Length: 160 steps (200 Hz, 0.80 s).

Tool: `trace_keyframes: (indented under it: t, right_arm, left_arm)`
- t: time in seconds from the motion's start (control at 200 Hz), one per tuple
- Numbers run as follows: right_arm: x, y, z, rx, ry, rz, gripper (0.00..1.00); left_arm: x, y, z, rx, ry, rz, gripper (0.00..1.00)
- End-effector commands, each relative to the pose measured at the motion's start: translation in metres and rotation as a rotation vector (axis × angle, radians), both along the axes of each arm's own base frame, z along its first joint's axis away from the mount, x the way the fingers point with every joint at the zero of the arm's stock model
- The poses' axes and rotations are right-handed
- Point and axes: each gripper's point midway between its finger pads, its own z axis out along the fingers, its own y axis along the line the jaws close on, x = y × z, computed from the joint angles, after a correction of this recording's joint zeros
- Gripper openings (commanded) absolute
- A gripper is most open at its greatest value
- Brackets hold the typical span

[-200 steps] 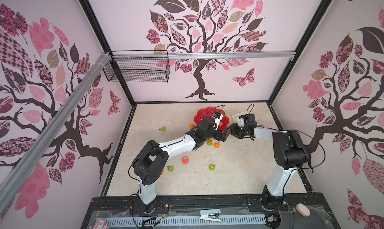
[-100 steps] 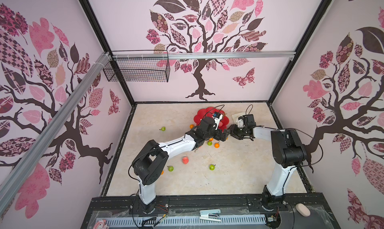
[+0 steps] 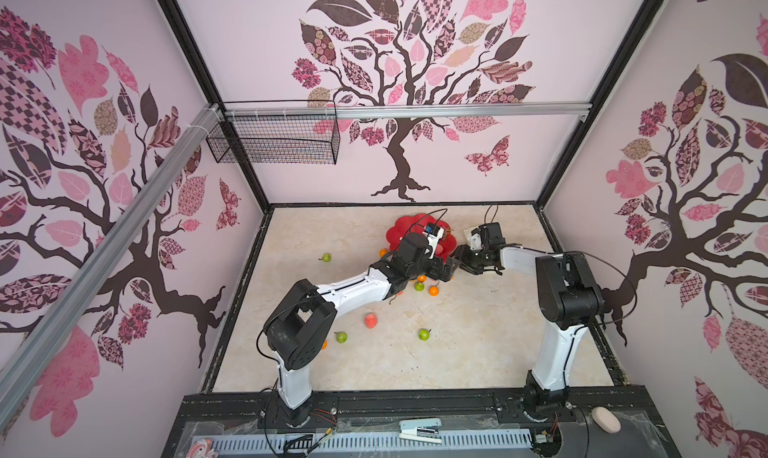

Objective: Place and organize the fake fruits in the fruit bowl
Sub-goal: 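Lower the right gripper around the pink peach and close it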

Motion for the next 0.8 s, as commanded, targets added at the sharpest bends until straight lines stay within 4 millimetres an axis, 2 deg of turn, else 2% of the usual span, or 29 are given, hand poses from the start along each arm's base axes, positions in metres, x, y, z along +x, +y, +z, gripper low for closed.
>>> trace_keyframes:
  t: [0.0, 0.335, 0.795]
  right_arm:
    - [-0.011, -0.002, -0.025, -0.109, 0.084, 0.028, 0.60]
    - [-0.016, -0.010, -0.037, -0.240, 0.136, 0.049, 0.57]
    - [-0.008, -0.007, -0.019, -0.216, 0.088, 0.033, 0.52]
  left_arm:
    - [0.002, 0.003, 0.005, -0.010, 0.003, 0.010, 0.98]
    - [0.006, 0.006, 0.005, -0.022, 0.019, 0.020, 0.98]
    - [0.010, 0.009, 0.006, -0.023, 0.022, 0.029, 0.98]
